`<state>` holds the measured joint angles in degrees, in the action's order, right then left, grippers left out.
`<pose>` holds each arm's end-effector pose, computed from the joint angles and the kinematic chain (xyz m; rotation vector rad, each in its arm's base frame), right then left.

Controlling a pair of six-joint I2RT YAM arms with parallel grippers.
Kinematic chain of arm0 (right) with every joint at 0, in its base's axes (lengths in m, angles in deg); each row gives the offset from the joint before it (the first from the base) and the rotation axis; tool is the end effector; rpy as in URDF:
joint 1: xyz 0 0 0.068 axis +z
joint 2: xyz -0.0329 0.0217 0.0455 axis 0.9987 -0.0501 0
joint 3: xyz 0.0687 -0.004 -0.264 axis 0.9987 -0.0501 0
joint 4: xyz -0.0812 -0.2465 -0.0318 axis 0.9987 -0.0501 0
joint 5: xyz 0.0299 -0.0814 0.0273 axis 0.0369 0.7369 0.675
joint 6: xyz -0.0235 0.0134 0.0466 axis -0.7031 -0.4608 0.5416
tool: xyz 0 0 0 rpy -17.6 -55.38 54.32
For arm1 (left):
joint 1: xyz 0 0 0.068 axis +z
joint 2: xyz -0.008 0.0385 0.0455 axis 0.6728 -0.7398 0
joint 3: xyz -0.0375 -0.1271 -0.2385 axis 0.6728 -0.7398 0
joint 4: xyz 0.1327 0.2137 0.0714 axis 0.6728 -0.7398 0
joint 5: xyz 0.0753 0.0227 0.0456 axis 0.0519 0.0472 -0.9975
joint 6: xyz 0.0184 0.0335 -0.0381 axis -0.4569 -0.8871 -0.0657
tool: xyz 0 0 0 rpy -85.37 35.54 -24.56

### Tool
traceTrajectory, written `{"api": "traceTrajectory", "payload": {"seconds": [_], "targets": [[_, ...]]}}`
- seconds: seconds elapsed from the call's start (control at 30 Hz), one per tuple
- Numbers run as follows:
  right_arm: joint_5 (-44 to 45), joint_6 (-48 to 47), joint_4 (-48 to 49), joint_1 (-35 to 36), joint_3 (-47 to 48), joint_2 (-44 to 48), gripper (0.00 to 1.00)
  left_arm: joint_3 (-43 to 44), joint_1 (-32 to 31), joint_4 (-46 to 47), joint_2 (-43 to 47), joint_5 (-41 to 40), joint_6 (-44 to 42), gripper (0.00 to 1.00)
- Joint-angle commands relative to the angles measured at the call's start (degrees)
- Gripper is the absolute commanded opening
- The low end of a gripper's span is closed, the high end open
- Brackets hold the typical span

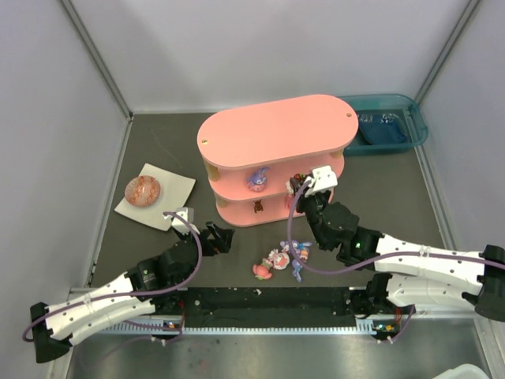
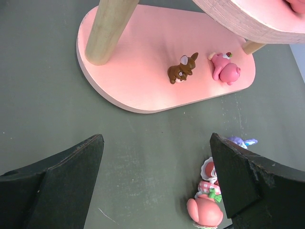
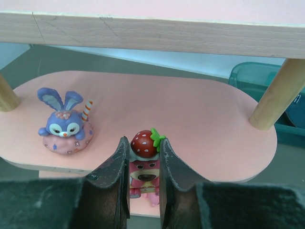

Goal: Place and organize the plastic toys onto the shelf

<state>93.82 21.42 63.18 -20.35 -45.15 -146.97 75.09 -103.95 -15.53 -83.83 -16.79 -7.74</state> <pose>0.1139 0.1950 0.3196 -0.2181 1.5204 0.2089 0.0744 -0.0925 0.1988 -0.1654 1.8970 -0.6663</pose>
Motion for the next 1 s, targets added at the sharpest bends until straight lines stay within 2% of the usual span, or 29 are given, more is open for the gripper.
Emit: {"api": "traceTrajectory", "payload": {"seconds": [0.0, 0.4, 0.97], "targets": [[-0.9, 0.5, 6.3, -0.9, 3.3, -0.7, 0.00, 0.3, -0.3, 1.1, 1.0, -1.5, -0.6, 0.99], [-1.7, 1.6, 12.6, -3.1, 2.9, -5.8, 0.00, -0.2, -0.3, 0.8, 2.0, -2.0, -0.6, 0.99], [-2.2, 3.0, 14.9, -4.5, 4.4, -10.9, 0.00, -0.1, -0.3, -0.2, 2.7, -2.5, -0.4, 0.99]]}}
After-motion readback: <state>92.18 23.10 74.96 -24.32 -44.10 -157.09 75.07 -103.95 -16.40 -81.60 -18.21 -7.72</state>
